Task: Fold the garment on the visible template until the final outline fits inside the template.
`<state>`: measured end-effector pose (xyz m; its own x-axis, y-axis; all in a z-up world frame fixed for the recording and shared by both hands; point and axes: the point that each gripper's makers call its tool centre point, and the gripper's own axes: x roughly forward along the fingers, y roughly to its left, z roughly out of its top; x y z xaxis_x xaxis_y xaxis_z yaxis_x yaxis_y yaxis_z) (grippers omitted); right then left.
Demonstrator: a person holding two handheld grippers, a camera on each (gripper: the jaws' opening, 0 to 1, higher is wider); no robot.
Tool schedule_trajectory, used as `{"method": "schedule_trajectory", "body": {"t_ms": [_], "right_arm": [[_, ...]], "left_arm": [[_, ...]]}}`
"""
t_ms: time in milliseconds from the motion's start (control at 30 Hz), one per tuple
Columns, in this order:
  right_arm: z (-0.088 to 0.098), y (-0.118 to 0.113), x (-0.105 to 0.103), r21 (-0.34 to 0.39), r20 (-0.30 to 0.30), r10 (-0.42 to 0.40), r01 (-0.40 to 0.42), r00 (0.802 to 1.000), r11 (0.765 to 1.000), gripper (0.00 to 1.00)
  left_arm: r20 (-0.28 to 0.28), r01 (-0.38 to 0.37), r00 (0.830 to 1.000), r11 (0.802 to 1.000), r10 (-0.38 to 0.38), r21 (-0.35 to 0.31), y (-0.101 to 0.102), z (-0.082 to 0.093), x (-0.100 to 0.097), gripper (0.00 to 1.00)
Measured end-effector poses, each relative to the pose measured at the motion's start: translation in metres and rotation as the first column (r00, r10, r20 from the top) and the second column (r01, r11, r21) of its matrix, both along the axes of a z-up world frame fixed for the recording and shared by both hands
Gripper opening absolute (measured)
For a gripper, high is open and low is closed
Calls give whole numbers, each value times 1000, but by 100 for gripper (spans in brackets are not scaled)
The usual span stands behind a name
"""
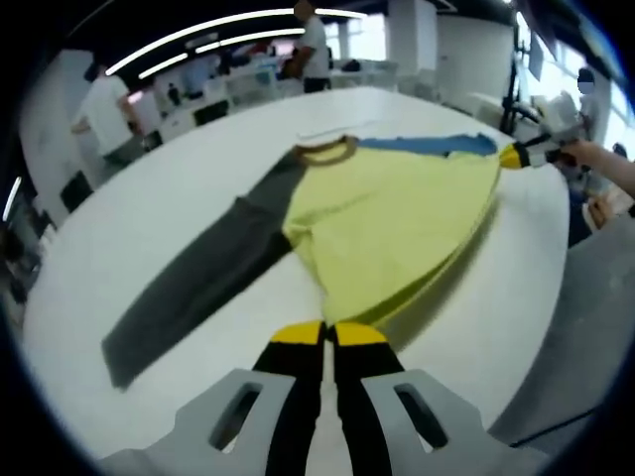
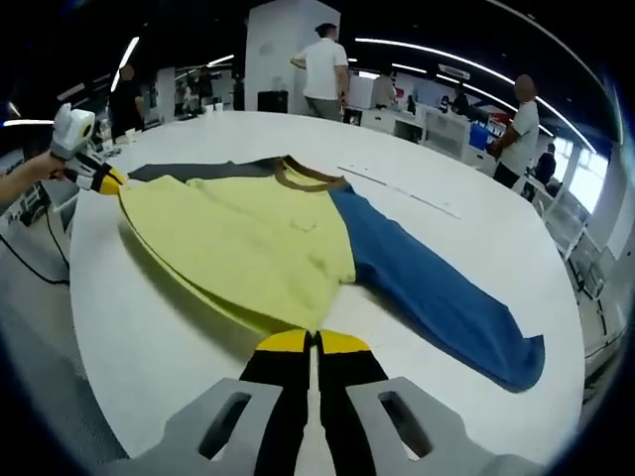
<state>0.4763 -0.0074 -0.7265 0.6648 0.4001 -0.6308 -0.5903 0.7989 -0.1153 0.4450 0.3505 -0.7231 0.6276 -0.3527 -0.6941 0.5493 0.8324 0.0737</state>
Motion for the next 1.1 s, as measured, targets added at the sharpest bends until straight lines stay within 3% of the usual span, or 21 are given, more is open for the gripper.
{"method": "schedule_trajectory", "body": {"t_ms": [1100], "right_arm": [[3,4,-42,3,-50,59,-59,997,998,2]], "left_arm": [[-22,48,999,999,-48,18,2,9,-39,0]]}}
